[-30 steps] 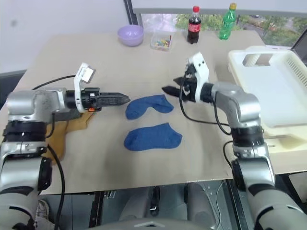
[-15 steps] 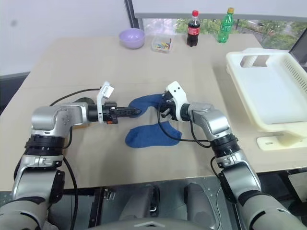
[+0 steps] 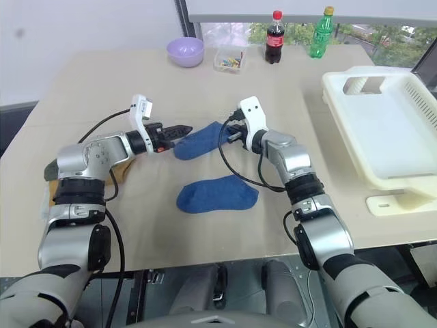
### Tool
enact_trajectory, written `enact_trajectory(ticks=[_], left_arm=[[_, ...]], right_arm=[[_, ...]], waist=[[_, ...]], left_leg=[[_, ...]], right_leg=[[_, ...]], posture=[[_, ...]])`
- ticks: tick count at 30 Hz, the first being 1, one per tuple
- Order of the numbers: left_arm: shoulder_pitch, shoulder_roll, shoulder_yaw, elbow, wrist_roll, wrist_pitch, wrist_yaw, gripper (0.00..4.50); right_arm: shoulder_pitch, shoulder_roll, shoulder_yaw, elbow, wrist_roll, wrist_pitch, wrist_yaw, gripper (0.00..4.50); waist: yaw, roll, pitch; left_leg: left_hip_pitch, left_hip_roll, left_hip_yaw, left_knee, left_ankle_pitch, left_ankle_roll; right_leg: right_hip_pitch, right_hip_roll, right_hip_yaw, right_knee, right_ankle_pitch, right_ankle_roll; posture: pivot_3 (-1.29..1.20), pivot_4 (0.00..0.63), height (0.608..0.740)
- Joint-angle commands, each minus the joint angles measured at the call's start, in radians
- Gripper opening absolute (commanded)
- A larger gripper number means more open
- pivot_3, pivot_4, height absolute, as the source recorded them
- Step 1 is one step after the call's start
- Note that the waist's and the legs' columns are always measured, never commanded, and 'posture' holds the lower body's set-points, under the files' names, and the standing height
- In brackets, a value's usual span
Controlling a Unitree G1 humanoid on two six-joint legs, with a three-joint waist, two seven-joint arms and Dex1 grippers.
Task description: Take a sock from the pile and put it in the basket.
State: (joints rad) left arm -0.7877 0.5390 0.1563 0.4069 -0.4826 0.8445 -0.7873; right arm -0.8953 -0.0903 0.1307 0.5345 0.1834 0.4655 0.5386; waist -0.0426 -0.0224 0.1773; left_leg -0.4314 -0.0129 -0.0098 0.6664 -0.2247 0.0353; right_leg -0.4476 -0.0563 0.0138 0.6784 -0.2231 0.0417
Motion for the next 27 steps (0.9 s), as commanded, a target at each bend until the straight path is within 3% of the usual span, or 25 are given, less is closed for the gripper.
enact_trajectory(ticks=[1, 3, 4, 12, 19, 21, 24, 25, 27], left_arm=[[0.050, 0.010, 0.001, -0.146, 0.006, -0.030, 0.021, 1.24], [0.094, 0.000, -0.036, -0.203, 0.051, -0.076, 0.055, 2.18], [0.120, -0.008, -0.050, -0.240, 0.064, -0.090, 0.069, 2.59], [0.329, 0.031, -0.149, -0.471, 0.210, -0.225, 0.129, 2.59], [0.367, 0.036, -0.239, -0.388, 0.348, -0.332, 0.167, 2.59], [0.354, 0.024, -0.236, -0.358, 0.348, -0.338, 0.165, 2.09], [0.331, 0.015, -0.237, -0.293, 0.348, -0.364, 0.146, 0.84], [0.323, 0.010, -0.231, -0.273, 0.339, -0.370, 0.137, 0.25], [0.311, 0.010, -0.223, -0.251, 0.332, -0.381, 0.120, 0.00]], right_arm=[[0.010, 0.029, 0.010, -0.028, -0.012, -0.069, 0.008, 1.17], [0.006, 0.048, 0.014, 0.013, -0.041, -0.106, -0.028, 2.06], [0.002, 0.055, 0.022, 0.037, -0.061, -0.119, -0.043, 2.07], [-0.028, 0.069, -0.017, 0.063, -0.073, -0.038, -0.104, 2.07], [-0.016, 0.035, 0.054, 0.013, -0.130, -0.041, -0.045, 2.07], [-0.023, 0.032, 0.073, 0.037, -0.144, -0.044, -0.020, 2.07], [-0.070, 0.060, 0.080, 0.190, -0.166, -0.088, -0.018, 2.07], [-0.090, 0.068, 0.080, 0.245, -0.175, -0.110, -0.021, 1.83], [-0.115, 0.071, 0.081, 0.308, -0.192, -0.147, -0.019, 1.35]], waist=[[-0.001, 0.000, 0.000], [-0.001, 0.000, 0.000], [0.000, 0.000, 0.000], [0.002, 0.000, 0.000], [0.003, 0.001, 0.000], [0.004, 0.001, -0.001], [0.002, 0.001, -0.001], [0.002, 0.001, -0.001], [0.001, 0.001, -0.001]], left_leg=[[0.000, 0.000, 0.000, 0.000, 0.000, 0.000], [0.000, 0.000, 0.000, 0.000, -0.001, 0.001], [0.001, 0.000, 0.000, 0.000, -0.001, 0.001], [0.000, -0.001, -0.002, -0.001, -0.001, 0.001], [0.001, -0.001, -0.001, -0.002, -0.001, 0.001], [0.002, -0.002, -0.001, -0.002, -0.001, 0.002], [0.004, -0.002, -0.001, -0.001, -0.001, 0.002], [0.004, -0.001, -0.001, -0.001, -0.001, 0.002], [0.007, -0.001, 0.000, -0.001, -0.001, 0.002]], right_leg=[[0.000, 0.000, 0.001, 0.000, 0.000, 0.000], [0.000, 0.000, 0.001, 0.000, 0.000, 0.000], [0.000, 0.000, 0.001, 0.000, 0.000, 0.000], [0.000, -0.007, 0.001, 0.000, 0.001, -0.001], [0.000, -0.004, -0.002, 0.000, 0.001, -0.001], [0.001, -0.004, -0.003, 0.000, 0.001, -0.001], [0.003, -0.003, -0.003, 0.001, 0.001, -0.001], [0.003, -0.002, -0.003, 0.001, 0.001, -0.001], [0.006, -0.001, -0.002, 0.001, 0.001, -0.001]], posture=[[0.00, 0.150, 0.740], [0.00, 0.150, 0.740], [0.00, 0.150, 0.740], [0.00, 0.150, 0.740], [0.00, 0.150, 0.740], [0.00, 0.150, 0.740], [0.00, 0.150, 0.740], [0.00, 0.150, 0.740], [0.00, 0.150, 0.740]])
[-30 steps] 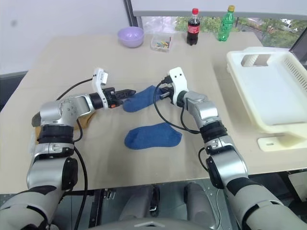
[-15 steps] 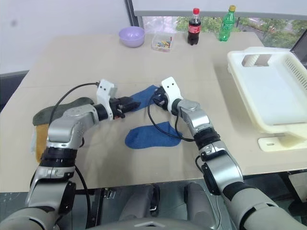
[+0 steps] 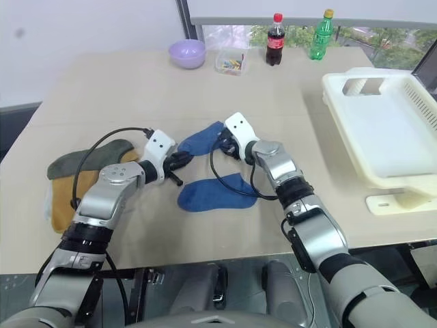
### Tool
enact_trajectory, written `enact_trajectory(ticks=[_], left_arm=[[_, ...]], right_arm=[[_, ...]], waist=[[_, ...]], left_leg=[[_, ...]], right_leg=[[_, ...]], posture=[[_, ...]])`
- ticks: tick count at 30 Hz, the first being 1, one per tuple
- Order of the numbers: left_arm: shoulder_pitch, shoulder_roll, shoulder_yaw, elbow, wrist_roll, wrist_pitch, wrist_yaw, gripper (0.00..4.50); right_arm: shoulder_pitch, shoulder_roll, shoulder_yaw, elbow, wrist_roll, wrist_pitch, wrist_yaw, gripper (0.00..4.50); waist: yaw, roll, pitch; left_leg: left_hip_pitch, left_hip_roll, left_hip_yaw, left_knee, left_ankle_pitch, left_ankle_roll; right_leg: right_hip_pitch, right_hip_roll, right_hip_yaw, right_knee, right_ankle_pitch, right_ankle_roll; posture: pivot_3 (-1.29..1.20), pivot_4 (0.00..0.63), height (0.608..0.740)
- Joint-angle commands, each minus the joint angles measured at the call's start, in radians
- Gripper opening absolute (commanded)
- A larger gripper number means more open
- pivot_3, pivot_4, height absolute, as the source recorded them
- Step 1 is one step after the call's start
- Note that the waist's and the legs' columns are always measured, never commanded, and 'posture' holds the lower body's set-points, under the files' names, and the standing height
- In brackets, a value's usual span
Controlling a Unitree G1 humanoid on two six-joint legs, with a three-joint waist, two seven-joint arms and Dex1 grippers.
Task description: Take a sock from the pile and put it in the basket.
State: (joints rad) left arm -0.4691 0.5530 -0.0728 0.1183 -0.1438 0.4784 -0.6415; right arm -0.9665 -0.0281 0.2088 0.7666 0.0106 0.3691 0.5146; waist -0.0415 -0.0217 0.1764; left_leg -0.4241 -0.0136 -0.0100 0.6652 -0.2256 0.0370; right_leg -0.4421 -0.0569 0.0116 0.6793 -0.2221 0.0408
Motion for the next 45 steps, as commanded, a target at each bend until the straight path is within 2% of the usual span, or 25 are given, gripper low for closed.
enact_trajectory(ticks=[1, 3, 4, 7, 12, 14, 17, 18, 19, 20, 22, 23, 24, 25, 28, 31, 39, 40, 41, 43, 44, 45], left_arm=[[-0.010, -0.001, 0.010, 0.044, -0.011, -0.025, -0.041, 0.00], [-0.007, 0.006, 0.021, 0.039, -0.026, -0.035, -0.071, 0.00], [-0.001, 0.014, 0.026, 0.030, -0.033, -0.044, -0.089, 0.00], [0.029, 0.049, 0.029, -0.006, -0.049, -0.101, -0.170, 0.00], [0.071, 0.110, 0.017, -0.045, -0.056, -0.191, -0.294, 0.00], [0.071, 0.117, 0.022, -0.063, -0.076, -0.202, -0.331, 0.00], [0.064, 0.124, 0.016, -0.070, -0.092, -0.198, -0.384, 0.00], [0.063, 0.128, 0.012, -0.067, -0.089, -0.196, -0.396, 0.00], [0.063, 0.132, 0.009, -0.067, -0.087, -0.186, -0.402, 0.00], [0.060, 0.131, 0.006, -0.063, -0.088, -0.176, -0.409, 0.61], [0.057, 0.113, 0.018, -0.054, -0.074, -0.188, -0.368, 1.27], [0.056, 0.102, 0.029, -0.052, -0.078, -0.183, -0.349, 1.79], [0.056, 0.095, 0.046, -0.059, -0.100, -0.150, -0.336, 2.06], [0.066, 0.093, 0.075, -0.081, -0.132, -0.114, -0.322, 2.52], [0.102, 0.084, 0.160, -0.147, -0.208, -0.010, -0.268, 2.52], [0.131, 0.070, 0.199, -0.184, -0.231, 0.069, -0.193, 2.52], [0.109, -0.025, 0.131, -0.160, -0.171, 0.156, -0.021, 2.52], [0.096, -0.043, 0.117, -0.140, -0.162, 0.151, -0.004, 2.57], [0.090, -0.059, 0.112, -0.130, -0.165, 0.149, 0.002, 2.15], [0.093, -0.069, 0.110, -0.146, -0.180, 0.154, -0.013, 1.82], [0.100, -0.065, 0.117, -0.153, -0.184, 0.157, -0.015, 1.55], [0.106, -0.059, 0.126, -0.155, -0.187, 0.157, -0.017, 1.02]], right_arm=[[-0.052, 0.007, -0.001, 0.093, -0.023, -0.062, 0.010, 0.83], [-0.058, 0.001, -0.013, 0.100, -0.020, -0.066, 0.021, 0.10], [-0.050, -0.007, -0.014, 0.080, -0.019, -0.059, 0.031, 0.02], [0.011, -0.048, 0.004, -0.057, -0.018, -0.004, 0.091, 0.02], [0.194, -0.156, 0.050, -0.509, 0.022, 0.251, 0.206, 0.02], [0.264, -0.191, 0.062, -0.702, 0.047, 0.376, 0.216, 0.02], [0.319, -0.226, 0.091, -0.857, 0.049, 0.458, 0.205, 0.02], [0.331, -0.233, 0.103, -0.877, 0.041, 0.462, 0.195, 0.47], [0.344, -0.233, 0.108, -0.897, 0.044, 0.474, 0.186, 0.64], [0.354, -0.225, 0.105, -0.911, 0.053, 0.491, 0.175, 0.94], [0.369, -0.228, 0.109, -0.956, 0.048, 0.514, 0.148, 1.81], [0.371, -0.228, 0.107, -0.971, 0.048, 0.523, 0.138, 2.31], [0.373, -0.221, 0.090, -0.993, 0.062, 0.546, 0.130, 2.67], [0.371, -0.219, 0.060, -1.024, 0.090, 0.581, 0.132, 3.08], [0.355, -0.191, -0.038, -1.068, 0.166, 0.645, 0.116, 3.08], [0.338, -0.200, -0.047, -1.021, 0.149, 0.596, 0.079, 3.08], [0.258, -0.194, -0.003, -0.632, 0.067, 0.357, 0.021, 3.08], [0.245, -0.197, 0.008, -0.582, 0.054, 0.324, 0.027, 2.84], [0.237, -0.200, 0.015, -0.554, 0.046, 0.305, 0.032, 2.50], [0.226, -0.209, 0.023, -0.543, 0.049, 0.292, 0.060, 1.91], [0.226, -0.213, 0.022, -0.554, 0.056, 0.293, 0.073, 1.64], [0.228, -0.217, 0.021, -0.566, 0.061, 0.293, 0.083, 1.13]], waist=[[-0.001, 0.000, 0.000], [-0.001, 0.000, 0.000], [-0.001, 0.000, 0.000], [-0.001, 0.000, 0.000], [0.005, 0.000, 0.000], [0.007, 0.000, 0.000], [0.005, 0.000, 0.000], [0.003, 0.000, 0.000], [0.002, 0.000, 0.000], [0.002, 0.000, 0.000], [0.004, 0.000, 0.000], [0.004, 0.000, 0.000], [0.005, 0.000, 0.000], [0.006, 0.000, 0.000], [0.003, -0.001, 0.001], [0.004, -0.001, 0.001], [0.008, -0.001, 0.001], [0.008, -0.001, 0.001], [0.008, -0.001, 0.001], [0.008, -0.001, 0.001], [0.007, -0.001, 0.001], [0.006, -0.001, 0.001]], left_leg=[[0.006, 0.000, 0.000, -0.001, 0.000, 0.000], [0.011, 0.001, 0.000, -0.003, 0.000, 0.000], [0.011, 0.001, 0.000, -0.003, 0.000, 0.000], [0.010, 0.001, 0.000, -0.003, 0.000, 0.000], [0.008, 0.001, -0.001, -0.006, 0.000, 0.000], [0.008, 0.000, -0.001, -0.007, 0.000, 0.000], [0.008, 0.000, -0.002, -0.008, 0.000, 0.000], [0.008, 0.000, -0.002, -0.008, 0.000, 0.000], [0.008, 0.001, -0.001, -0.008, 0.000, 0.000], [0.008, 0.001, -0.001, -0.009, 0.000, 0.000], [0.008, 0.001, -0.002, -0.009, 0.000, 0.000], [0.008, 0.001, -0.001, -0.009, 0.000, 0.000], [0.008, 0.001, -0.001, -0.009, 0.000, 0.000], [0.008, 0.001, -0.001, -0.009, 0.000, 0.000], [0.008, 0.001, -0.002, -0.008, 0.000, 0.000], [0.008, 0.002, -0.002, -0.009, 0.000, 0.000], [0.008, 0.001, -0.001, -0.010, 0.000, 0.000], [0.008, 0.001, -0.001, -0.010, 0.000, 0.000], [0.009, 0.001, -0.001, -0.011, 0.000, 0.000], [0.008, 0.001, -0.001, -0.011, 0.000, 0.000], [0.009, 0.001, -0.001, -0.011, 0.000, 0.000], [0.009, 0.001, -0.001, -0.012, 0.000, 0.000]], right_leg=[[0.006, 0.000, 0.000, -0.001, 0.000, 0.000], [0.010, 0.000, 0.000, -0.003, 0.000, 0.000], [0.010, 0.000, 0.000, -0.003, 0.000, 0.000], [0.010, 0.000, 0.000, -0.003, 0.000, 0.000], [0.009, -0.002, 0.000, -0.008, 0.000, 0.000], [0.009, -0.006, -0.001, -0.008, 0.000, 0.000], [0.009, -0.006, -0.002, -0.010, 0.000, 0.000], [0.009, -0.006, -0.003, -0.010, 0.000, 0.000], [0.009, -0.005, -0.003, -0.010, 0.000, 0.000], [0.009, -0.004, -0.003, -0.010, 0.000, 0.000], [0.010, 0.000, -0.003, -0.010, 0.000, 0.000], [0.010, 0.000, -0.003, -0.010, 0.000, 0.000], [0.010, 0.000, -0.003, -0.011, 0.000, 0.000], [0.010, 0.000, -0.003, -0.011, 0.000, 0.000], [0.010, 0.000, -0.003, -0.012, 0.000, 0.000], [0.010, 0.000, -0.003, -0.012, 0.000, 0.000], [0.011, 0.001, -0.002, -0.015, 0.000, 0.000], [0.011, 0.001, -0.002, -0.015, 0.000, 0.000], [0.011, 0.001, -0.002, -0.015, 0.000, 0.000], [0.011, 0.001, -0.002, -0.015, 0.000, 0.000], [0.011, 0.001, -0.002, -0.015, 0.000, 0.000], [0.011, 0.001, -0.002, -0.015, 0.000, 0.000]], posture=[[0.00, 0.150, 0.740], [0.00, 0.150, 0.740], [0.00, 0.150, 0.740], [0.00, 0.150, 0.740], [0.00, 0.150, 0.740], [0.00, 0.150, 0.740], [0.00, 0.150, 0.740], [0.00, 0.150, 0.740], [0.00, 0.150, 0.740], [0.00, 0.150, 0.740], [0.00, 0.150, 0.740], [0.00, 0.150, 0.740], [0.00, 0.150, 0.740], [0.00, 0.150, 0.740], [0.00, 0.150, 0.740], [0.00, 0.150, 0.740], [0.00, 0.150, 0.740], [0.00, 0.150, 0.740], [0.00, 0.150, 0.740], [0.00, 0.150, 0.740], [0.00, 0.150, 0.740], [0.00, 0.150, 0.740]])
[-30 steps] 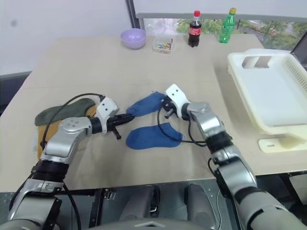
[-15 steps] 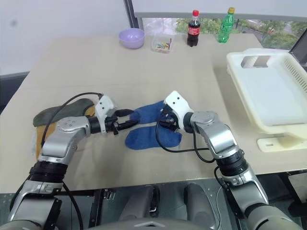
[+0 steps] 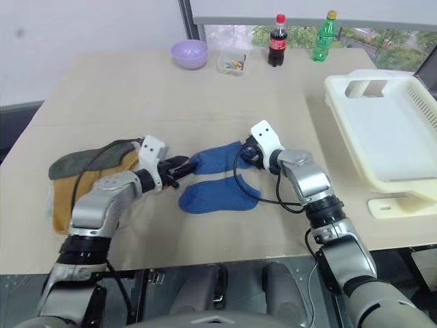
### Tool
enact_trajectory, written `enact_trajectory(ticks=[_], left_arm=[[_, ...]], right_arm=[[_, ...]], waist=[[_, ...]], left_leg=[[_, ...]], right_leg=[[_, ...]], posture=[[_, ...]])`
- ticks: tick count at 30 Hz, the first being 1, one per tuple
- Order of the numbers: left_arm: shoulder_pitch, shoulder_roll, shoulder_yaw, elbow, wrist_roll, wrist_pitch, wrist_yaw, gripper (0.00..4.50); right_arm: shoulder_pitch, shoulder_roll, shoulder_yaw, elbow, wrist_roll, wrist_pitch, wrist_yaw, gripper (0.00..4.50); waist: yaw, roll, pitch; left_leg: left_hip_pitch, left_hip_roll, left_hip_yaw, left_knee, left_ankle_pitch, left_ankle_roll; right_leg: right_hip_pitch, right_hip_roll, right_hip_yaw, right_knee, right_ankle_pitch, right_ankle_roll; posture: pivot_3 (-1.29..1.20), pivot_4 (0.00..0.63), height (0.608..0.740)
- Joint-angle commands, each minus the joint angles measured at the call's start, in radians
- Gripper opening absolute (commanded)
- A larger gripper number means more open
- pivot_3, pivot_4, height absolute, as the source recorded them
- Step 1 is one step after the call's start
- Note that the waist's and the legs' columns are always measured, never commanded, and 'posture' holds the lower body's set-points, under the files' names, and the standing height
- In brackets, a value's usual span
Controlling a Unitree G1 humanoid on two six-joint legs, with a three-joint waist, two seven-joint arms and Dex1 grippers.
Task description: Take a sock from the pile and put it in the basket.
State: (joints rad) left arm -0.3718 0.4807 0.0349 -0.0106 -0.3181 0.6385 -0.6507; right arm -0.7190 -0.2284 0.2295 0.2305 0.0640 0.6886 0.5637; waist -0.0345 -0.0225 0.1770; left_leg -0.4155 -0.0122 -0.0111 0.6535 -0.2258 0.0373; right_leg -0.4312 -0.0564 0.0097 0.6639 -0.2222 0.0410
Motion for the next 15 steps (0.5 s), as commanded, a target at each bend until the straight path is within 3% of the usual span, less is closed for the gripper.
enact_trajectory(ticks=[1, 2, 3, 8, 15], left_arm=[[0.014, 0.020, 0.028, -0.026, -0.017, -0.006, -0.012, 0.59], [0.018, 0.025, 0.042, -0.024, -0.022, -0.012, -0.015, 0.18], [0.018, 0.025, 0.071, -0.030, -0.044, -0.022, -0.023, 0.05], [0.022, 0.039, 0.188, -0.118, -0.199, 0.051, -0.061, 0.05], [0.175, 0.194, 0.299, -0.327, -0.423, 0.278, -0.140, 0.05]], right_arm=[[-0.017, -0.018, -0.005, -0.046, 0.015, -0.019, 0.041, 0.68], [-0.013, -0.017, -0.013, -0.066, 0.025, -0.006, 0.046, 0.29], [-0.009, -0.016, -0.024, -0.098, 0.038, 0.009, 0.048, 0.11], [0.020, -0.040, -0.063, -0.305, 0.129, 0.138, 0.077, 0.11], [0.163, -0.168, -0.109, -0.722, 0.319, 0.445, 0.107, 0.11]], waist=[[-0.002, 0.000, 0.000], [-0.002, 0.000, 0.000], [-0.003, 0.000, 0.000], [-0.002, 0.000, 0.000], [0.000, 0.000, 0.000]], left_leg=[[0.000, 0.000, 0.000, 0.000, 0.000, 0.000], [0.000, 0.000, 0.000, 0.000, 0.000, 0.000], [0.000, 0.000, 0.000, 0.000, 0.000, 0.000], [-0.001, 0.001, -0.001, -0.001, 0.000, 0.000], [-0.001, 0.000, -0.003, -0.001, 0.000, 0.000]], right_leg=[[0.000, 0.000, 0.000, 0.000, 0.000, 0.000], [0.000, 0.000, 0.000, 0.000, 0.000, 0.000], [0.000, 0.000, 0.000, 0.000, 0.000, 0.000], [-0.001, -0.001, 0.000, 0.000, 0.000, 0.000], [0.000, -0.008, 0.000, -0.003, 0.000, 0.000]], posture=[[0.00, 0.150, 0.740], [0.00, 0.150, 0.740], [0.00, 0.150, 0.740], [0.00, 0.150, 0.740], [0.00, 0.150, 0.740]])
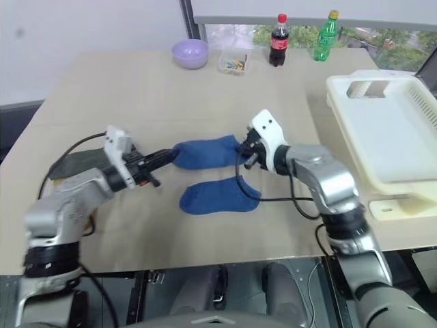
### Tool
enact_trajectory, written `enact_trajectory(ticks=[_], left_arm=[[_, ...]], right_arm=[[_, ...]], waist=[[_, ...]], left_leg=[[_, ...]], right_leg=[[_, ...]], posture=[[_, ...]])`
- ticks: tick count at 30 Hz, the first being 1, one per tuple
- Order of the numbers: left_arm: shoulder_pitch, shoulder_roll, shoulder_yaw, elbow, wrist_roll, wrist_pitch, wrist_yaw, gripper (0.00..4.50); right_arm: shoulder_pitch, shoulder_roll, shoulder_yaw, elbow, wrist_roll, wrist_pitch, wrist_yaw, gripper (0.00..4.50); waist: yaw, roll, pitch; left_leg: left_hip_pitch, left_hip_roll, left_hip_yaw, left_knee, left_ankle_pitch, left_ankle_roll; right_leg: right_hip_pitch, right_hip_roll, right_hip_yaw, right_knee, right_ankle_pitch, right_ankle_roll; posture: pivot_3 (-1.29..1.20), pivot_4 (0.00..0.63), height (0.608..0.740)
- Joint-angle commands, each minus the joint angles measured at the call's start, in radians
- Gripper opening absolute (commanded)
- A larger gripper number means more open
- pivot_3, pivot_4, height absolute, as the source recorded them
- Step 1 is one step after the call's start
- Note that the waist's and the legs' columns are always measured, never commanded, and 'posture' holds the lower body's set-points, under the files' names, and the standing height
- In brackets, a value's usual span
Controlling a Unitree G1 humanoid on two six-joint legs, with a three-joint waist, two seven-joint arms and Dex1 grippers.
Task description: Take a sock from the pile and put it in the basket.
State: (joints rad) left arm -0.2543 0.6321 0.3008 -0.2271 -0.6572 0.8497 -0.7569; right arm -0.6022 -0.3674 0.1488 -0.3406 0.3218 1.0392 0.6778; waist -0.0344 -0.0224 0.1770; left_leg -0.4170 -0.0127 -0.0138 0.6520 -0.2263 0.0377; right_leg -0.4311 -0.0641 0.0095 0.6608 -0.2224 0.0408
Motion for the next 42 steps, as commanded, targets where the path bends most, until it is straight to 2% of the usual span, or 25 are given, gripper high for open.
enact_trajectory(ticks=[1, 4, 7, 20, 21, 22, 24, 25, 27, 28, 29, 30, 32, 35, 37, 42], left_arm=[[0.085, 0.053, 0.033, -0.144, -0.103, 0.085, -0.034, 0.05], [0.132, 0.054, 0.024, -0.206, -0.125, 0.099, -0.003, 0.05], [0.163, 0.044, -0.011, -0.237, -0.104, 0.076, 0.018, 0.05], [0.195, 0.036, -0.101, -0.244, -0.068, 0.052, 0.063, 0.05], [0.194, 0.035, -0.108, -0.241, -0.063, 0.052, 0.070, 0.67], [0.195, 0.034, -0.114, -0.239, -0.056, 0.046, 0.074, 0.98], [0.194, 0.023, -0.121, -0.233, -0.040, 0.031, 0.095, 1.94], [0.195, 0.020, -0.122, -0.230, -0.035, 0.029, 0.102, 2.25], [0.194, 0.024, -0.121, -0.222, -0.031, 0.024, 0.098, 3.14], [0.199, 0.034, -0.107, -0.218, -0.036, 0.023, 0.087, 3.54], [0.202, 0.041, -0.098, -0.214, -0.038, 0.023, 0.079, 3.54], [0.214, 0.056, -0.079, -0.213, -0.045, 0.021, 0.061, 3.57], [0.240, 0.093, -0.027, -0.212, -0.093, 0.040, 0.008, 3.59], [0.260, 0.130, 0.006, -0.202, -0.147, 0.068, -0.041, 3.59], [0.253, 0.141, -0.018, -0.193, -0.142, 0.080, -0.041, 3.59], [0.205, 0.111, -0.131, -0.183, -0.107, 0.116, 0.009, 3.59]], right_arm=[[0.073, -0.037, -0.031, -0.190, 0.076, 0.118, -0.017, 0.11], [0.135, -0.013, -0.072, -0.259, 0.129, 0.185, -0.057, 0.11], [0.188, -0.020, -0.077, -0.292, 0.138, 0.177, -0.087, 0.11], [0.255, -0.073, -0.028, -0.216, 0.123, 0.067, -0.122, 0.11], [0.254, -0.080, -0.019, -0.203, 0.120, 0.056, -0.115, 0.77], [0.256, -0.086, -0.011, -0.193, 0.118, 0.048, -0.110, 1.10], [0.260, -0.099, 0.003, -0.178, 0.117, 0.033, -0.100, 2.07], [0.262, -0.110, 0.013, -0.178, 0.114, 0.027, -0.098, 2.37], [0.272, -0.138, 0.028, -0.184, 0.096, -0.003, -0.097, 3.25], [0.277, -0.156, 0.023, -0.194, 0.092, -0.017, -0.093, 3.28], [0.279, -0.168, 0.019, -0.198, 0.091, -0.028, -0.091, 3.28], [0.282, -0.194, 0.010, -0.205, 0.085, -0.049, -0.079, 3.13], [0.287, -0.243, -0.021, -0.225, 0.098, -0.085, -0.038, 2.49], [0.291, -0.284, -0.030, -0.241, 0.112, -0.126, 0.003, 1.06], [0.282, -0.292, -0.019, -0.239, 0.118, -0.161, 0.033, 0.11], [0.224, -0.236, 0.098, -0.136, 0.056, -0.268, 0.060, 0.05]], waist=[[0.000, 0.000, 0.000], [0.002, 0.000, 0.000], [0.005, 0.000, 0.000], [0.019, 0.000, 0.000], [0.020, 0.000, 0.000], [0.021, 0.000, 0.000], [0.021, 0.000, 0.000], [0.021, 0.000, 0.000], [0.022, 0.000, 0.000], [0.022, 0.000, 0.000], [0.022, 0.000, 0.000], [0.022, 0.000, 0.000], [0.020, 0.000, 0.000], [0.021, 0.000, 0.000], [0.021, 0.000, 0.000], [0.022, -0.001, 0.000]], left_leg=[[0.000, 0.000, 0.000, 0.000, 0.000, 0.000], [0.000, 0.000, -0.001, -0.001, 0.000, 0.000], [0.001, 0.000, -0.001, 0.000, 0.000, 0.000], [0.002, 0.001, 0.003, 0.001, 0.000, 0.000], [0.002, 0.001, 0.003, 0.001, 0.000, 0.000], [0.002, 0.001, 0.003, 0.001, 0.000, 0.000], [0.002, 0.001, 0.003, 0.001, 0.000, 0.000], [0.002, 0.001, 0.003, 0.001, 0.000, 0.000], [0.002, 0.001, 0.003, 0.001, 0.000, 0.000], [0.002, 0.001, 0.003, 0.001, 0.000, 0.000], [0.002, 0.001, 0.003, 0.001, 0.000, 0.000], [0.002, 0.001, 0.003, 0.001, 0.000, 0.000], [0.002, 0.002, 0.003, 0.001, 0.000, 0.000], [0.002, 0.004, 0.004, 0.001, 0.000, 0.000], [0.002, 0.004, 0.003, 0.001, 0.000, 0.000], [0.002, 0.004, 0.004, 0.002, 0.000, 0.000]], right_leg=[[0.000, 0.000, 0.000, 0.000, 0.000, 0.000], [0.000, -0.001, 0.000, 0.000, 0.000, 0.000], [0.000, 0.000, 0.000, 0.000, 0.000, 0.000], [0.002, 0.007, -0.001, 0.000, -0.001, 0.000], [0.002, 0.007, -0.001, 0.000, -0.001, 0.000], [0.002, 0.007, -0.001, 0.000, -0.001, 0.000], [0.002, 0.007, 0.000, -0.001, -0.001, 0.000], [0.002, 0.007, 0.000, -0.001, -0.001, 0.000], [0.002, 0.007, -0.001, -0.001, -0.001, 0.000], [0.002, 0.007, -0.001, -0.001, -0.001, 0.000], [0.002, 0.007, -0.001, -0.001, -0.001, 0.000], [0.002, 0.007, 0.000, -0.001, -0.001, 0.000], [0.002, 0.007, 0.000, -0.001, -0.001, 0.000], [0.002, 0.009, 0.000, -0.002, -0.001, -0.001], [0.002, 0.009, -0.001, -0.002, -0.002, -0.001], [0.002, 0.010, 0.000, -0.002, -0.001, 0.000]], posture=[[0.00, 0.150, 0.740], [0.00, 0.150, 0.740], [0.00, 0.150, 0.740], [0.00, 0.150, 0.740], [0.00, 0.150, 0.740], [0.00, 0.150, 0.740], [0.00, 0.150, 0.740], [0.00, 0.150, 0.740], [0.00, 0.150, 0.740], [0.00, 0.150, 0.740], [0.00, 0.150, 0.740], [0.00, 0.150, 0.740], [0.00, 0.150, 0.740], [0.00, 0.150, 0.740], [0.00, 0.150, 0.740], [0.00, 0.150, 0.740]])
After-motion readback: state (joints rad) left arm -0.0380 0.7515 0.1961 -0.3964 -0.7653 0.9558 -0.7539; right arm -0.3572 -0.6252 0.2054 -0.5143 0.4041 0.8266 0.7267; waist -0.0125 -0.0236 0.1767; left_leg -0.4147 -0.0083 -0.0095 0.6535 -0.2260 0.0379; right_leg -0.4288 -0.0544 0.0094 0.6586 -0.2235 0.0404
